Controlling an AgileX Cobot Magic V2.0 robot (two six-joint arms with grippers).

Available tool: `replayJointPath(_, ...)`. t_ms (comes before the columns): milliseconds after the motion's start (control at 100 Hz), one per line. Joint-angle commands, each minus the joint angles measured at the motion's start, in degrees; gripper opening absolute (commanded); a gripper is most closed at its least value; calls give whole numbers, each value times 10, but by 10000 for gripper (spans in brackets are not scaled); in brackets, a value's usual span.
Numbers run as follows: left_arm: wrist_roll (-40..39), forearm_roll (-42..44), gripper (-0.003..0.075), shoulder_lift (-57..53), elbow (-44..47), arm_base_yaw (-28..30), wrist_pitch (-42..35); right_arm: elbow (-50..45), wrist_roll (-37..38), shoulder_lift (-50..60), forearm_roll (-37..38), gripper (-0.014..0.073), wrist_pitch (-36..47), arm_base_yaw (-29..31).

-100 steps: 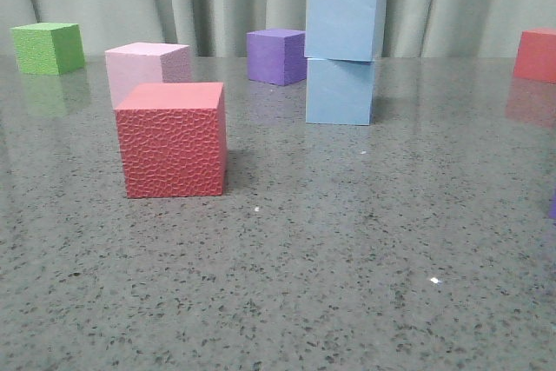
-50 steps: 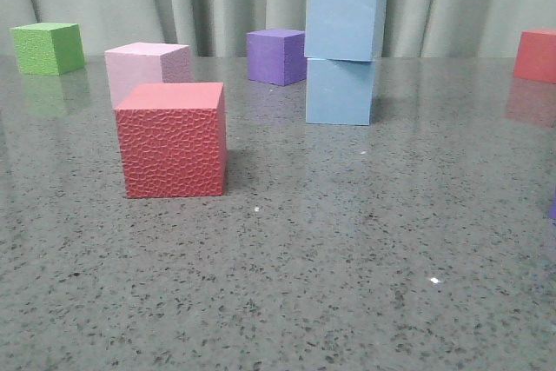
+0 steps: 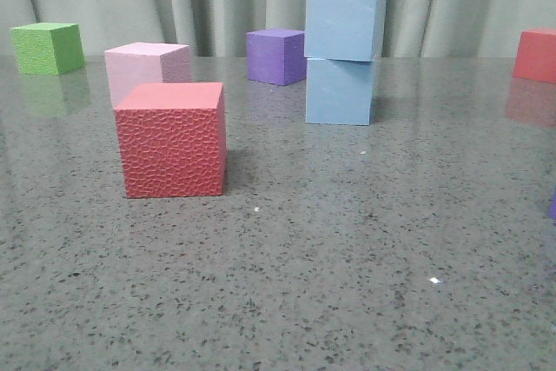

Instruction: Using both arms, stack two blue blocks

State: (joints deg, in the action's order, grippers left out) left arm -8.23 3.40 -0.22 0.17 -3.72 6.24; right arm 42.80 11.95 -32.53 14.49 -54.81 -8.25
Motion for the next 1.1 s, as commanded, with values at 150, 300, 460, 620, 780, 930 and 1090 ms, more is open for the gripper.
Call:
replayJointPath(150, 0, -4, -19, -20, 15, -5, -46, 13, -4, -1, 12, -69, 37, 4)
replayJointPath(300, 0, -4, -19, -20, 15, -5, -46, 13, -4, -1, 11, -69, 37, 4)
replayJointPath(460, 0, -4, -19, -20, 15, -5, -46, 13, -4, -1, 11, -69, 37, 4)
replayJointPath(620, 0, -4, -19, -20, 15, -5, -46, 13, -4, -1, 11, -69, 37, 4)
replayJointPath(780, 0, -4, -19, -20, 15, -5, -46, 2, -4, 10, 16, -69, 61, 4)
replayJointPath(930, 0, -4, -19, -20, 15, -5, -46, -57, -4, 60, 7, -69, 164, 4)
replayJointPath(1090, 0, -4, -19, -20, 15, -5, -46, -146, -4, 134, 3, -69, 258, 4)
